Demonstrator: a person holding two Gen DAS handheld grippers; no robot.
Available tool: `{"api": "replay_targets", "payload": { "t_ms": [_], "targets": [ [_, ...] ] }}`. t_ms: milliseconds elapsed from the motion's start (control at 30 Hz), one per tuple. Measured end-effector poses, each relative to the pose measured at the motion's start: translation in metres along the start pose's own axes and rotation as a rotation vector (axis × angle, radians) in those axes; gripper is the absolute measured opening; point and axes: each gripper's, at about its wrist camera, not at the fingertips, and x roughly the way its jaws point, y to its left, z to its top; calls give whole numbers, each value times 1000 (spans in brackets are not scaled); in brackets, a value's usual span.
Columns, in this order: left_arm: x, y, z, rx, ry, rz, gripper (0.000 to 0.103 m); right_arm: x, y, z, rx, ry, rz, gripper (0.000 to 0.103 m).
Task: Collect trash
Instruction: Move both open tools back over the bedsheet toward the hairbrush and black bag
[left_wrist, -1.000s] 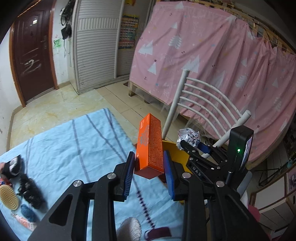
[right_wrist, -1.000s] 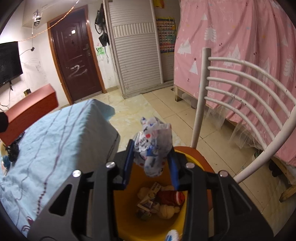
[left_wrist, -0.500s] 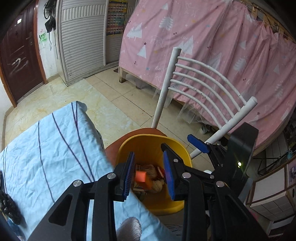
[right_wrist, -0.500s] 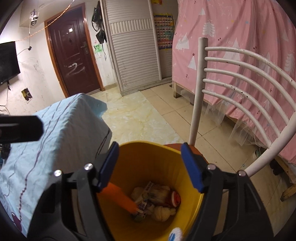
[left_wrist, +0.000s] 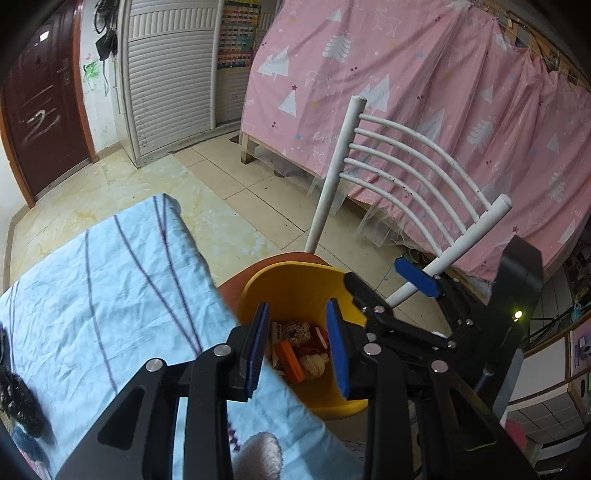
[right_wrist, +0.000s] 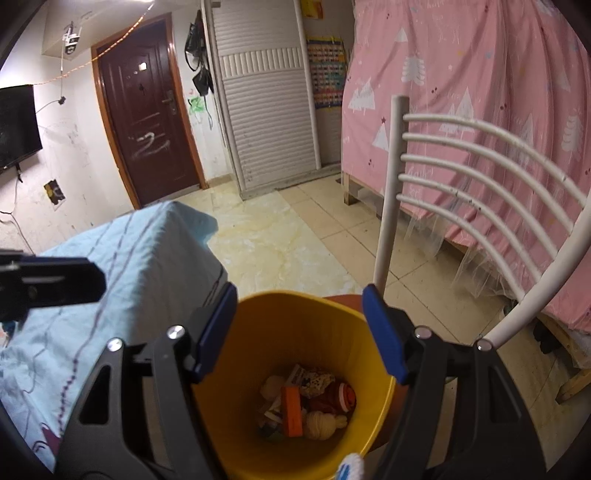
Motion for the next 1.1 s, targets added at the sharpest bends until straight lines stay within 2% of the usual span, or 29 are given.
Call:
{"api": "replay_targets", "payload": {
  "t_ms": [333,600,700,967,1100],
  "targets": [
    [-52,36,-16,-65,-77,67,24,-33,37,15,-60,-55,27,73],
    [-95,79,-33,-138,-152,113,49,-49,81,22,-130,-68,66,75],
    [-111,98,-40,-170,-175,134,55,-54,99,24,-159,-72,79,77],
    [-141,143,-60,-250,-213,185,63,-61,149,25,-232,-62,130,78],
    [-153,167,-71,-303,-225,236,64,-59,177,22,-274,-47,158,79]
  ]
}}
